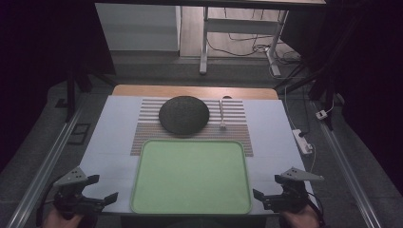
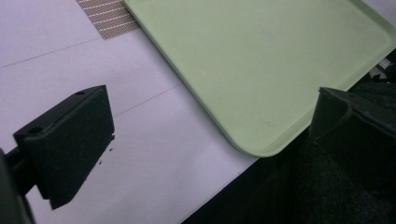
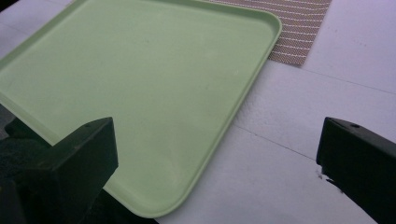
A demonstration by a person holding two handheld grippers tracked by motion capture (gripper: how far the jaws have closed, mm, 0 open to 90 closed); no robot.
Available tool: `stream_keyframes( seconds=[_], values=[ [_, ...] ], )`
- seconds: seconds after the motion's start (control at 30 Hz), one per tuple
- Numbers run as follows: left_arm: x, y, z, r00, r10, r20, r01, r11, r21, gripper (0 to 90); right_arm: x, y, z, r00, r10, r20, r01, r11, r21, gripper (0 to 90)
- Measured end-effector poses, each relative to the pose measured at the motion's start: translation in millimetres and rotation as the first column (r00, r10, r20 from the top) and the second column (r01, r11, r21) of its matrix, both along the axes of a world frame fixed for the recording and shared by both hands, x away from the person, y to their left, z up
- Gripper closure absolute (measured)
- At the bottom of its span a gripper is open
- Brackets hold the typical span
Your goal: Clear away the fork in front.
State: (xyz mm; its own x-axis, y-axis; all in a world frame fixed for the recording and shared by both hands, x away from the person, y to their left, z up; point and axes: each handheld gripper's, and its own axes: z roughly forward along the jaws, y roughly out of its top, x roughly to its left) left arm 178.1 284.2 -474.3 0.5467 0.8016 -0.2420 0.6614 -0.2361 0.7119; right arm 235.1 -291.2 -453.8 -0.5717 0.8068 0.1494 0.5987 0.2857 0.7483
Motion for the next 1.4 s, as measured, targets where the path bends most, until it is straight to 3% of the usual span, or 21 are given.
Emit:
stream_keyframes(
  seconds=[0.1,0.23,0.33,0.53,0.97,1.13,1.4],
  values=[
    [-0.2,1.8,-0.1,1.0,0.0,-0.002,0.0,0.9999,-0.015,0.3,-0.4,1.1,0.4,0.9999,0.008,0.006,-0.008,0.9999,-0.008,0.0],
    [-0.2,2.4,-0.2,1.0,-0.001,-0.004,0.001,0.9997,-0.024,0.3,-1.5,0.0,1.5,0.9988,-0.024,0.044,0.025,0.9988,-0.042,0.0],
    [0.0,2.1,-0.3,1.0,-0.004,-0.006,0.004,0.9998,-0.021,0.3,0.7,-1.9,0.6,0.9994,-0.027,0.022,0.028,0.9992,-0.028,0.0],
    [0.5,2.7,-0.6,0.9999,0.001,-0.011,-0.002,0.9996,-0.027,0.8,1.5,1.8,-0.5,0.9999,0.013,0.008,-0.012,0.9985,-0.054,0.0],
    [0.5,2.9,-0.6,0.9999,0.003,-0.01,-0.003,0.9996,-0.029,1.1,2.6,1.9,-0.3,1.0,-0.004,-0.004,0.004,0.9981,-0.061,0.0],
    [0.0,3.4,-0.5,0.9999,0.005,-0.009,-0.005,0.9994,-0.034,1.1,0.8,3.8,3.3,0.9991,-0.007,0.042,0.009,0.998,-0.063,0.0],
    [0.2,4.0,-0.6,0.9999,0.007,-0.009,-0.007,0.9992,-0.041,1.1,4.0,5.2,3.1,0.998,0.023,0.058,-0.019,0.9982,-0.056,0.0]
  ],
)
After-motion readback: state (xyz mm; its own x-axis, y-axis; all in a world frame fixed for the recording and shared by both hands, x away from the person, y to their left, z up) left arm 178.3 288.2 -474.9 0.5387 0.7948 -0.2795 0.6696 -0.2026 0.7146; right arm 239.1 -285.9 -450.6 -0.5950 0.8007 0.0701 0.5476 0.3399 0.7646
